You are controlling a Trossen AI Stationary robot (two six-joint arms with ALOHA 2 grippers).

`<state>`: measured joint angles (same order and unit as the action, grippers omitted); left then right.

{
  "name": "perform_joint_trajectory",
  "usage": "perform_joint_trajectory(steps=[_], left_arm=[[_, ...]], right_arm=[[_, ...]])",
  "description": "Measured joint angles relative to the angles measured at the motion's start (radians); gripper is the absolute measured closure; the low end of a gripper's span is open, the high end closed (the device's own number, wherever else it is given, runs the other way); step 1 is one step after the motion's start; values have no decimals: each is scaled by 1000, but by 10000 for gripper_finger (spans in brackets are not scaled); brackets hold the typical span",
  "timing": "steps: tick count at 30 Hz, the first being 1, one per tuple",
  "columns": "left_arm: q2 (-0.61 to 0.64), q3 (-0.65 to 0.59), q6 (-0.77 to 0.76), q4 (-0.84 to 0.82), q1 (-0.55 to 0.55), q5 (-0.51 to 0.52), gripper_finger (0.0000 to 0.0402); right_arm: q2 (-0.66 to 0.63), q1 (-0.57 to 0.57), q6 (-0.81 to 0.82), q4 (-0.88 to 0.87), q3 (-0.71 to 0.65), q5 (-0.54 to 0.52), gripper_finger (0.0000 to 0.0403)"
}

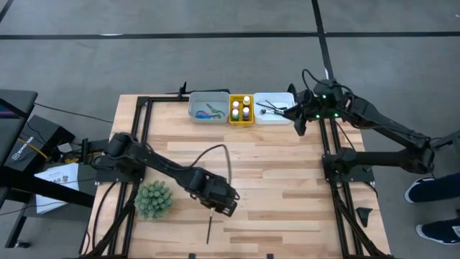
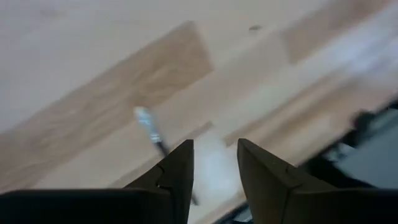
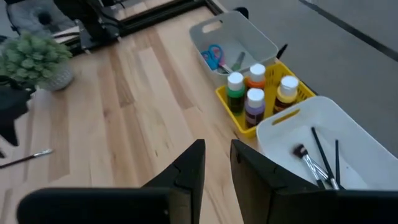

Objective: Pick & Place Paint Supplies
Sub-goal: Put the eyeshadow brush into the white bin

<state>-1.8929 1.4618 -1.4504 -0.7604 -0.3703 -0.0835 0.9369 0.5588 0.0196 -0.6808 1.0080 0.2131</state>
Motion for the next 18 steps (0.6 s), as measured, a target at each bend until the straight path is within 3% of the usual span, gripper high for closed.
perform_joint_trajectory(steps=[5,18], left_arm=[[-64,111,-1,-230,23,-3,286],[-177,116,-54,-199,36,-45,286]], right_arm=[[-7,-3,0,5,0,2,330],[-8,-2,-2,7,0,70,330]])
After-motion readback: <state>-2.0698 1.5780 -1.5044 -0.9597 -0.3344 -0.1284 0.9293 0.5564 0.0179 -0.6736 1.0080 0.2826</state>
